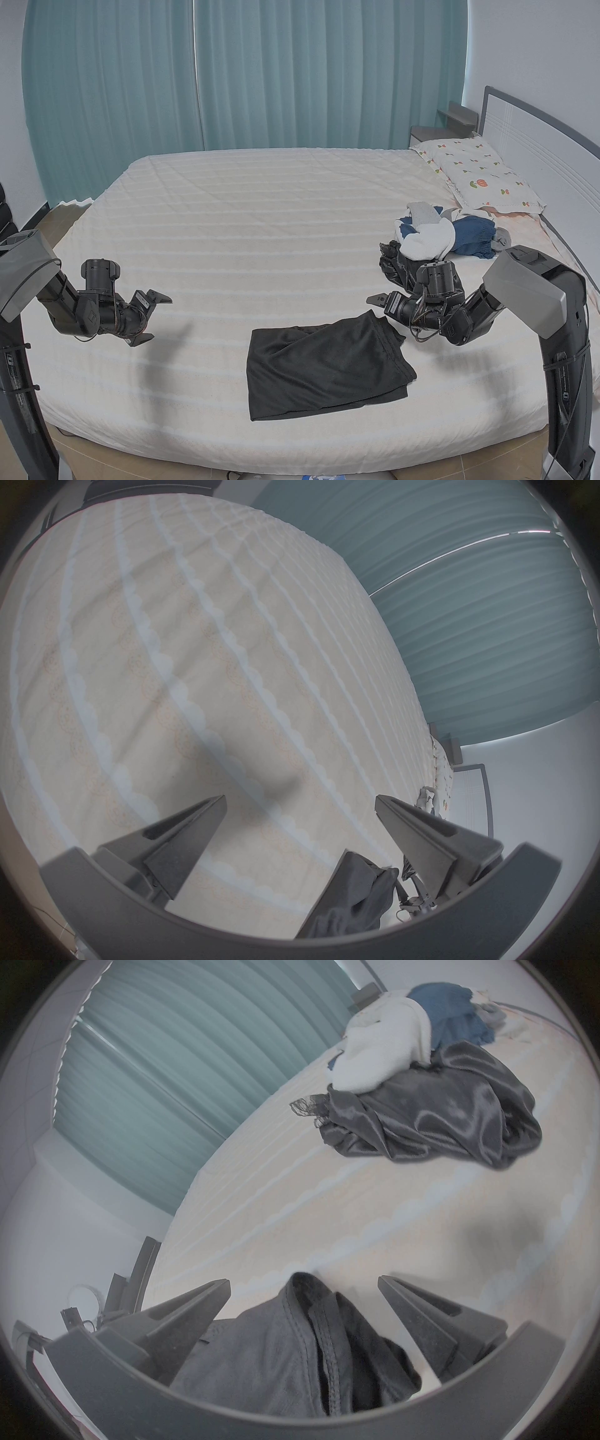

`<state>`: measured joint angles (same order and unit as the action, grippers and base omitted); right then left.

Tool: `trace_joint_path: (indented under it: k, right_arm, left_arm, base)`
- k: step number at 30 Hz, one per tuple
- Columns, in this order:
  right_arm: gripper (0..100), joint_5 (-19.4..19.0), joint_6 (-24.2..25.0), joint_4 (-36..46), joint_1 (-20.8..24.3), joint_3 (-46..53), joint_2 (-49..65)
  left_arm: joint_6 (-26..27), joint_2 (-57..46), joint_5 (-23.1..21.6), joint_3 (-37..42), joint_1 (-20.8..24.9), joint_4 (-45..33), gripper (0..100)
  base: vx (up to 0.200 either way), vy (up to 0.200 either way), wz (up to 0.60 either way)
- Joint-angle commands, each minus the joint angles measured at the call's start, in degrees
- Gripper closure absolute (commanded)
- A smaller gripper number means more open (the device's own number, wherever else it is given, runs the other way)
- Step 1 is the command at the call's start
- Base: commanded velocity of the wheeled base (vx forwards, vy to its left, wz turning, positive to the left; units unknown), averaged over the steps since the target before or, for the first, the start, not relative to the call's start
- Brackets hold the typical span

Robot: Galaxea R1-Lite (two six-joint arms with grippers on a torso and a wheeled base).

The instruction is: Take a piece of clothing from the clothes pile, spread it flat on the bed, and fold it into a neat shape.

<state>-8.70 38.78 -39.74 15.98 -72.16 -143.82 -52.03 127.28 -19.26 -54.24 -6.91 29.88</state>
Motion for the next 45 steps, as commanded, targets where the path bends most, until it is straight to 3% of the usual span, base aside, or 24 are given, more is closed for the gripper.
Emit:
trace_joint_path:
  k: [1, 8, 18, 19, 23, 45]
  right_arm:
    - [0, -0.2, -1.6, 0.2, 0.5, -2.9, -0.9]
    - [0, -1.1, -2.0, 0.4, 2.9, -4.8, -1.5]
    - [0, -1.5, -7.3, 0.5, 3.7, -4.0, -3.7]
    - [100, -1.4, -7.7, 0.5, 3.7, -4.1, -4.0]
    - [100, -0.8, -9.2, 0.5, 3.1, -4.0, -4.6]
    - [100, -0.5, -7.0, -0.3, -1.6, -0.4, -3.1]
  left_arm:
    - [0.0, 0.1, 0.0, 0.0, 0.1, 0.0, 0]
    - [0.0, 0.2, 0.0, 0.0, 0.1, 0.0, 0]
    - [0.1, 0.2, 0.1, 0.0, 0.3, 0.0, 0]
    - [0.1, 0.2, 0.1, 0.0, 0.3, 0.0, 0]
    - [0.1, 0.2, 0.0, 0.0, 0.3, 0.0, 0]
    - [0.1, 0.2, 0.1, 0.0, 0.3, 0.0, 0]
  base:
    - [0.0, 0.0, 0.0]
    - [0.0, 0.0, 0.0]
    - [0.0, 0.0, 0.0]
    - [0.0, 0.0, 0.0]
    - [0.0, 0.0, 0.0]
    - [0.0, 0.0, 0.0]
